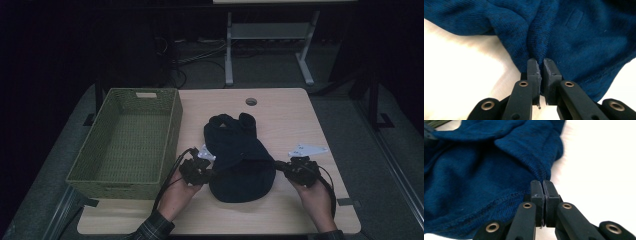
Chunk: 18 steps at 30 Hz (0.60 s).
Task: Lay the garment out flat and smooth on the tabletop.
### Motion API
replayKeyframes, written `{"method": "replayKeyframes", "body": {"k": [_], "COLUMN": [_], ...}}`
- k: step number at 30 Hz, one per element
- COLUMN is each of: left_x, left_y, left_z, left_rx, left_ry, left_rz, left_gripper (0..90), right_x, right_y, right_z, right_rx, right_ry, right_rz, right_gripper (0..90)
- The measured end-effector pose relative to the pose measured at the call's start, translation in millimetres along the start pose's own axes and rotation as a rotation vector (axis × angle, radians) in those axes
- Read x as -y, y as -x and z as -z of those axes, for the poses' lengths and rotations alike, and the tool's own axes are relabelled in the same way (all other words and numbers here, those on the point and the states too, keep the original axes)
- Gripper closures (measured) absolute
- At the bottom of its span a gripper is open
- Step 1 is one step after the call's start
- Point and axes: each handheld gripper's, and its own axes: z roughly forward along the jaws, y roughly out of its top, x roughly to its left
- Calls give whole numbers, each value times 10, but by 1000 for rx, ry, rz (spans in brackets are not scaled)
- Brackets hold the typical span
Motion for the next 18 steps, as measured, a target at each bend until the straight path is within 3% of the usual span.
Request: {"method": "replayKeyframes", "body": {"k": [6, 10, 13, 16, 18], "left_x": [94, 150, 140, 134, 111], "left_y": [42, 61, 66, 63, 57], "left_z": [-53, -145, -153, -133, -86], "left_rx": [20, 30, 33, 44, 36], "left_ry": [-45, -72, -73, -59, -29], "left_rz": [-3, -5, -7, 4, 10], "left_gripper": [771, 760, 757, 680, 623], "right_x": [16, 42, 76, 90, 77], "right_y": [-271, -397, -436, -428, -407], "right_z": [-86, -229, -343, -372, -328], "right_rx": [-57, -84, -95, -109, -116], "right_ry": [-22, -73, -120, -114, -95], "right_rz": [93, 142, 161, 153, 145], "right_gripper": [869, 867, 864, 841, 757]}}
